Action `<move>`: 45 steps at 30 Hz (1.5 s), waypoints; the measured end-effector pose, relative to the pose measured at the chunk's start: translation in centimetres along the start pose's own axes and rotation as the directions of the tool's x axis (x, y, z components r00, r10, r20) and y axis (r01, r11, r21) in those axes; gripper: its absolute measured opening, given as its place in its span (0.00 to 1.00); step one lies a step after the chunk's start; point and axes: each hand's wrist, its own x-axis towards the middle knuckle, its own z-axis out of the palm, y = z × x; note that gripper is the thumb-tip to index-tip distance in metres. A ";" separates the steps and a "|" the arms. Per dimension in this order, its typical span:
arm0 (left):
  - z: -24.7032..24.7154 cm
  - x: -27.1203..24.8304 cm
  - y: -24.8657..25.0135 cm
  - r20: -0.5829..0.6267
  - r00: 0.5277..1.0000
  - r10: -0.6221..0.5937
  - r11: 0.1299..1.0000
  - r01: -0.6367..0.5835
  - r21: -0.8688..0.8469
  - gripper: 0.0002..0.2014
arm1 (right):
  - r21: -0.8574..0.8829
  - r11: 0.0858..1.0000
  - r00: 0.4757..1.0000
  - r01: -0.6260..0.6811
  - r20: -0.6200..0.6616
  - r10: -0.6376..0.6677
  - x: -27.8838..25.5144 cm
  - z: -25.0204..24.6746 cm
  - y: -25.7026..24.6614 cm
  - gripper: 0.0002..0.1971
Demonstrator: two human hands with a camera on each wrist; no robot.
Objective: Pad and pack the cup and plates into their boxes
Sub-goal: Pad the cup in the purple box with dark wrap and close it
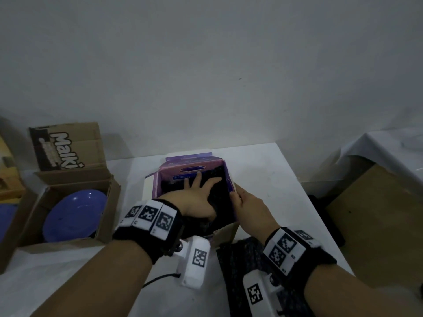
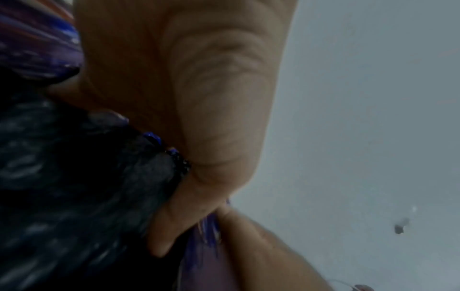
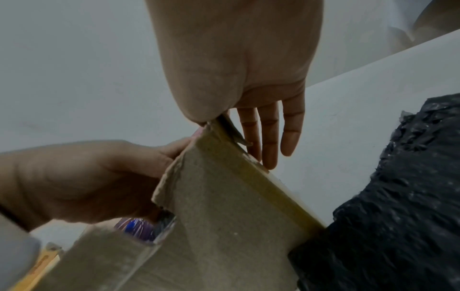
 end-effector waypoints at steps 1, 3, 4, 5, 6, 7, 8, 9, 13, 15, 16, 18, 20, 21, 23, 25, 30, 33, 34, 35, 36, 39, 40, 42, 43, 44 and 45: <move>0.3 0.4 0.3 -0.017 1.000 0.009 1.000 -0.009 0.005 0.44 | -0.004 1.000 1.000 -0.002 -0.001 0.002 0.0 0.0 0.0 0.20; 1.6 1.3 0.4 -0.063 0.998 0.001 1.000 0.001 0.029 0.37 | -0.002 1.000 1.000 -0.008 -0.002 0.008 0.0 0.0 0.0 0.20; 2.2 1.8 0.4 -0.092 0.996 -0.010 1.000 0.013 0.024 0.36 | 0.004 1.000 1.000 -0.013 -0.001 0.013 0.0 0.1 0.1 0.20; 2.7 2.2 0.4 -0.122 0.992 -0.020 1.000 0.022 0.018 0.34 | 0.006 1.000 1.000 -0.019 -0.001 0.019 0.0 0.1 0.1 0.20; 2.9 2.5 0.4 -0.144 0.989 -0.027 0.999 0.030 0.018 0.34 | 0.002 1.000 1.000 -0.022 -0.003 0.022 0.0 0.1 0.1 0.20; 3.1 2.6 0.2 -0.154 0.988 -0.031 0.999 0.035 0.022 0.34 | -0.005 1.000 1.000 -0.023 -0.005 0.023 0.1 0.2 0.2 0.20; 3.2 2.6 0.1 -0.153 0.988 -0.030 0.999 0.033 0.021 0.34 | -0.012 1.000 1.000 -0.020 -0.006 0.019 0.0 0.1 0.1 0.20; 3.2 2.4 -0.1 -0.147 0.989 -0.025 1.000 0.027 0.009 0.35 | -0.006 1.000 1.000 -0.019 -0.005 0.019 -0.1 0.0 0.1 0.21; 2.7 -0.3 -0.9 -0.427 0.903 -0.036 0.999 0.038 -0.005 0.37 | 0.229 0.970 0.991 -0.086 -0.080 0.107 -1.5 -0.7 1.0 0.23; 2.5 -1.4 -1.9 -0.714 0.700 -0.009 0.998 0.054 0.040 0.30 | 0.270 0.954 0.972 -0.134 -0.150 0.179 -2.8 -0.7 2.0 0.21; 2.5 -1.8 -2.5 -0.801 0.598 0.018 0.997 0.054 0.063 0.25 | 0.214 0.963 0.968 -0.165 -0.153 0.200 -3.4 -0.5 2.6 0.20; 2.8 -1.9 -3.9 -0.874 0.483 0.054 0.997 0.021 0.073 0.17 | 0.000 0.973 0.972 -0.231 -0.051 0.230 -4.6 0.3 3.6 0.16; 3.4 -1.8 -5.0 -0.881 0.471 0.047 0.999 -0.014 0.047 0.18 | -0.200 0.949 0.959 -0.244 0.098 0.268 -5.9 1.5 3.9 0.17; 3.7 -1.7 -5.3 -0.876 0.480 0.037 0.999 -0.033 0.024 0.19 | -0.271 0.930 0.944 -0.247 0.151 0.294 -6.7 2.1 3.7 0.20; 4.0 -1.6 -5.6 -0.869 0.495 0.030 0.998 -0.067 -0.004 0.20 | -0.385 0.887 0.915 -0.255 0.201 0.351 -8.1 3.4 3.2 0.35; 4.2 -1.5 -5.7 -0.872 0.489 0.033 0.995 -0.095 -0.015 0.20 | -0.477 0.840 0.907 -0.258 0.179 0.381 -9.3 4.6 2.6 0.45; 4.1 -1.1 -6.3 -0.897 0.442 0.019 0.973 -0.215 -0.086 0.20 | -0.498 0.828 0.930 -0.258 0.104 0.352 -9.7 5.4 2.1 0.28; 4.1 -0.7 -6.9 -0.916 0.401 -0.028 0.952 -0.268 -0.146 0.22 | -0.315 0.895 0.923 -0.315 0.116 0.366 -9.5 4.3 2.3 0.13; 4.1 -0.6 -7.0 -0.916 0.399 -0.051 0.953 -0.256 -0.165 0.22 | -0.241 0.909 0.921 -0.339 0.115 0.373 -9.5 3.9 2.5 0.10; 4.1 -0.4 -7.2 -0.911 0.405 -0.074 0.950 -0.248 -0.188 0.23 | -0.177 0.918 0.921 -0.354 0.104 0.375 -9.5 3.4 2.5 0.09; 4.1 -0.3 -7.3 -0.903 0.419 -0.097 0.944 -0.249 -0.217 0.23 | -0.131 0.921 0.922 -0.367 0.080 0.379 -9.6 2.9 2.4 0.08; 4.2 0.1 -7.6 -0.882 0.459 -0.104 0.908 -0.318 -0.272 0.24 | -0.067 0.921 0.920 -0.384 -0.111 0.376 -9.4 0.6 1.4 0.07; 4.1 0.1 -7.6 -0.882 0.460 -0.102 0.889 -0.355 -0.288 0.23 | -0.040 0.924 0.907 -0.379 -0.215 0.363 -9.2 -0.4 1.0 0.06; 4.0 -0.2 -7.3 -0.870 0.472 -0.145 0.828 -0.423 -0.367 0.22 | 0.027 0.950 0.856 -0.310 -0.428 0.291 -8.5 -2.6 -0.2 0.06; 3.9 -0.5 -7.1 -0.850 0.494 -0.184 0.785 -0.446 -0.429 0.21 | 0.032 0.975 0.825 -0.221 -0.526 0.205 -7.9 -3.5 -1.0 0.08; 3.9 -0.7 -7.0 -0.823 0.522 -0.222 0.736 -0.465 -0.493 0.21 | -0.005 0.995 0.800 -0.102 -0.595 0.079 -7.4 -4.2 -2.2 0.11; 4.0 -0.9 -7.0 -0.800 0.547 -0.248 0.685 -0.485 -0.544 0.21 | -0.079 0.996 0.781 0.034 -0.620 -0.076 -7.0 -4.5 -3.7 0.13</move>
